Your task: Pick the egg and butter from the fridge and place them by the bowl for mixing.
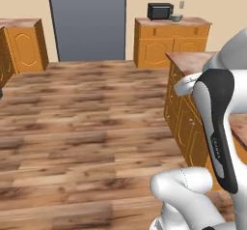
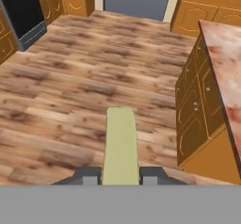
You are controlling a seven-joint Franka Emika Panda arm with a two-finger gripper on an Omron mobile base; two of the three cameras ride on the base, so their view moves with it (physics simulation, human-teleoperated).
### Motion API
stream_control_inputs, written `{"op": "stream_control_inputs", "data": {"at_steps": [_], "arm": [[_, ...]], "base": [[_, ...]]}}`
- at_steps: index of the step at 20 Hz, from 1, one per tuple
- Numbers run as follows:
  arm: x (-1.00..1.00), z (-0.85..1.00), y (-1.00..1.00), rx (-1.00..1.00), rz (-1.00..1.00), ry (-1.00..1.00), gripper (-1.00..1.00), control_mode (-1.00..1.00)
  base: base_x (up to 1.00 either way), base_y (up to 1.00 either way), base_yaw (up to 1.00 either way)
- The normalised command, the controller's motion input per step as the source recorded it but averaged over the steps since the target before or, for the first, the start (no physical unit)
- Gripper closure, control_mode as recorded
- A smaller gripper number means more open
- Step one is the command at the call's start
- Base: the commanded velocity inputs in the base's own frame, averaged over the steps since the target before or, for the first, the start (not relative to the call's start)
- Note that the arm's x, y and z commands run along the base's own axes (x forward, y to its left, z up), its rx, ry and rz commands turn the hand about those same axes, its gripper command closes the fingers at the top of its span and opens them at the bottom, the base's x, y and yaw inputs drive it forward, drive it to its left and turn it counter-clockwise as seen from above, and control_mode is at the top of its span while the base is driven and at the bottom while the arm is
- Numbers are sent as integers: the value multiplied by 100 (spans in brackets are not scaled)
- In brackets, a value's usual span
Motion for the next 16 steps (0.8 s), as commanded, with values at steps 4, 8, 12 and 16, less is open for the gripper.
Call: {"op": "stream_control_inputs", "data": {"at_steps": [4,8,12,16], "arm": [[0,0,0,0,0,0,100,100],[0,0,0,0,0,0,100,100],[0,0,0,0,0,0,100,100],[0,0,0,0,0,0,100,100]], "base": [[100,-43,0],[100,-35,0],[100,-31,-3],[100,-19,-9]]}}
